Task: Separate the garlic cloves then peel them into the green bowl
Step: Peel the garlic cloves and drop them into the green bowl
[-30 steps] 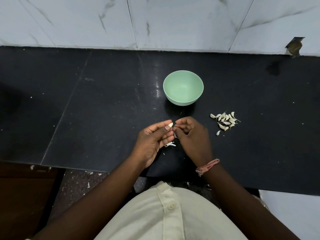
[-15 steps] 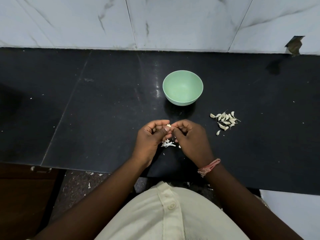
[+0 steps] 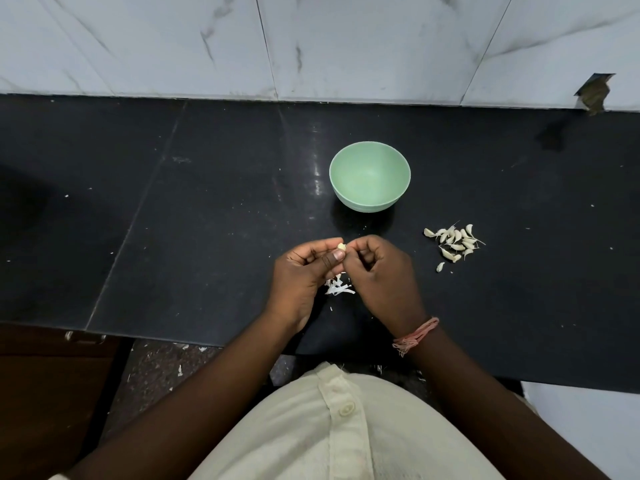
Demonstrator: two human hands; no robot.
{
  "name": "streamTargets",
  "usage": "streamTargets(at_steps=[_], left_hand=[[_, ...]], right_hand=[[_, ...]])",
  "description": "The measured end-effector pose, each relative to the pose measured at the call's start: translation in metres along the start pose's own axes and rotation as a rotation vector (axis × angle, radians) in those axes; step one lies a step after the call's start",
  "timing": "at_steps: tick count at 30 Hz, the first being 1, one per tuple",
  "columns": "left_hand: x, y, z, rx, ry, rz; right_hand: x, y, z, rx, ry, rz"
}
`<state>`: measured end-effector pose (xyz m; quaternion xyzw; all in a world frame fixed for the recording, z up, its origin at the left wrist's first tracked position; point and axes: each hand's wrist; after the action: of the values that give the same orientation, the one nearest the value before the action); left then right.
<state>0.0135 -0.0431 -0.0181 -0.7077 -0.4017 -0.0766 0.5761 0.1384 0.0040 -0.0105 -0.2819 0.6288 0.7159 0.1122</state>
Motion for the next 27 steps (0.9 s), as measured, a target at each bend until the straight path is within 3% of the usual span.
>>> streamTargets(at_steps=[27], left_hand=[[-0.0022, -0.0015, -0.0004, -0.176, 0.087, -0.099]], right_hand=[[-0.0037, -0.0027, 0.0019, 0.174, 0.078, 0.202]])
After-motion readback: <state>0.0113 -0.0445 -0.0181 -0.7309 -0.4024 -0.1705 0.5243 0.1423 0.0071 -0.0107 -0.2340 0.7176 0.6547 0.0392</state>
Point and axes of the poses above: each hand's wrist, its own z-axis towards the middle knuckle, its own x-axis out of the palm, y = z × x, and after that the axes turned 8 degrees about -z, right-handed
